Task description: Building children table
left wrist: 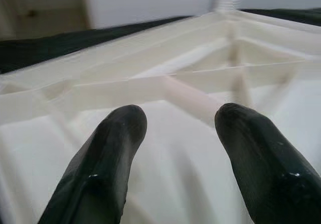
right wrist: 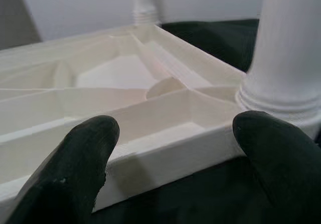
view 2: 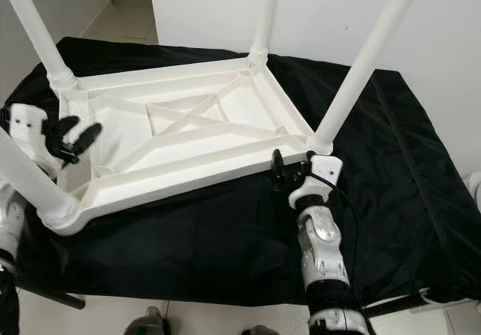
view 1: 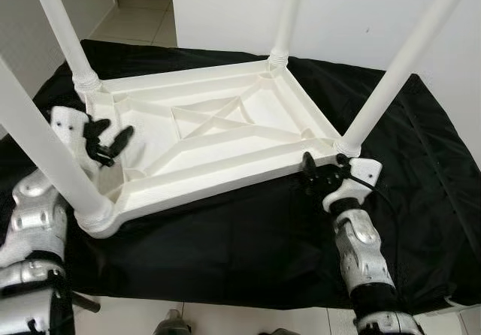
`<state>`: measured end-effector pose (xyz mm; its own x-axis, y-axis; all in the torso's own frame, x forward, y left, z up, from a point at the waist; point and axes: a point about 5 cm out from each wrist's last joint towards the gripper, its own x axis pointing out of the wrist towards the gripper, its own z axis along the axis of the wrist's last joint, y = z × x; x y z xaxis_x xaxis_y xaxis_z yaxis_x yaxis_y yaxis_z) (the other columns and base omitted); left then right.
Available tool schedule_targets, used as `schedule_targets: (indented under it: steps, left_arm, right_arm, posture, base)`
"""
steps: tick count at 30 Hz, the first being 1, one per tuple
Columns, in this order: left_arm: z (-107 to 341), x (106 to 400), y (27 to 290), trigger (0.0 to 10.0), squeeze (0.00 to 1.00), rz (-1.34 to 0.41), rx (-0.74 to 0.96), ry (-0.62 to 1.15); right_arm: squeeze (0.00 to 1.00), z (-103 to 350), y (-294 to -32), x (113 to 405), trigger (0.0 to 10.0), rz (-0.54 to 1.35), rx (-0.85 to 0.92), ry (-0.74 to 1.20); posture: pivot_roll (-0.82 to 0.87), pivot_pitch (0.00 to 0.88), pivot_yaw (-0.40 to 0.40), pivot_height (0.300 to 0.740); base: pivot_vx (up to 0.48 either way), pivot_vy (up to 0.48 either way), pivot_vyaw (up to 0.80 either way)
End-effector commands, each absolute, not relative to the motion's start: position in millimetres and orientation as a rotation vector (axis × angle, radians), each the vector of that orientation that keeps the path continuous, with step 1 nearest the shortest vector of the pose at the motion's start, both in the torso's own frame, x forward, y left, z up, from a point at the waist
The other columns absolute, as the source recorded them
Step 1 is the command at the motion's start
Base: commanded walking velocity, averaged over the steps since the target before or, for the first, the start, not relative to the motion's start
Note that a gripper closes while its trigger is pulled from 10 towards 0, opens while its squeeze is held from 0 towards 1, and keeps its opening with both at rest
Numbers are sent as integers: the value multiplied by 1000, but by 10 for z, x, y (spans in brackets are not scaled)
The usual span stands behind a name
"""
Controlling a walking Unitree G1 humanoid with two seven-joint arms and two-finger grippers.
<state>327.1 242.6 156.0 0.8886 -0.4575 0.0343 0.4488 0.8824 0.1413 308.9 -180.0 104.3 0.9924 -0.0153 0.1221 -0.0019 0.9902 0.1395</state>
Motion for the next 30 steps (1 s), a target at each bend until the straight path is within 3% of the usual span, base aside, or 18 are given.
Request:
schedule_targets:
  steps: [1, 5, 8, 13, 24, 30]
  left_arm:
    - [1503, 3228, 2204, 10000, 0, -534, 101, -65]
    - [1501, 3139, 1911, 10000, 0, -610, 50, -101]
    - [1499, 3121, 1873, 10000, 0, -623, 42, -103]
    - [1479, 2898, 1449, 10000, 0, -788, 33, -127]
    - [1487, 2736, 1222, 10000, 0, -883, 13, -113]
    - [1546, 2452, 979, 10000, 0, -1027, 11, -106]
  right_arm:
    - [0, 976, -1813, 3130, 10000, -40, 120, -68]
    - [0, 980, -1814, 3217, 10000, -61, 133, -56]
    - [0, 980, -1820, 3230, 10000, -69, 139, -54]
    - [0, 996, -1864, 3402, 10000, -106, 216, -5]
    - [0, 1049, -1816, 3584, 10000, -107, 309, 43]
    - [0, 1137, -1649, 3747, 10000, 7, 376, 91]
  posture:
    - [148, 45, -43, 740]
    - [148, 42, -54, 740]
    - [148, 42, -54, 740]
    - [140, 32, -73, 740]
    - [143, 39, -86, 740]
    - [144, 57, -91, 740]
  base:
    - [0, 0, 0]
    - [0, 0, 0]
    - [0, 0, 0]
    - [0, 0, 0]
    - [0, 0, 0]
    - [0, 0, 0]
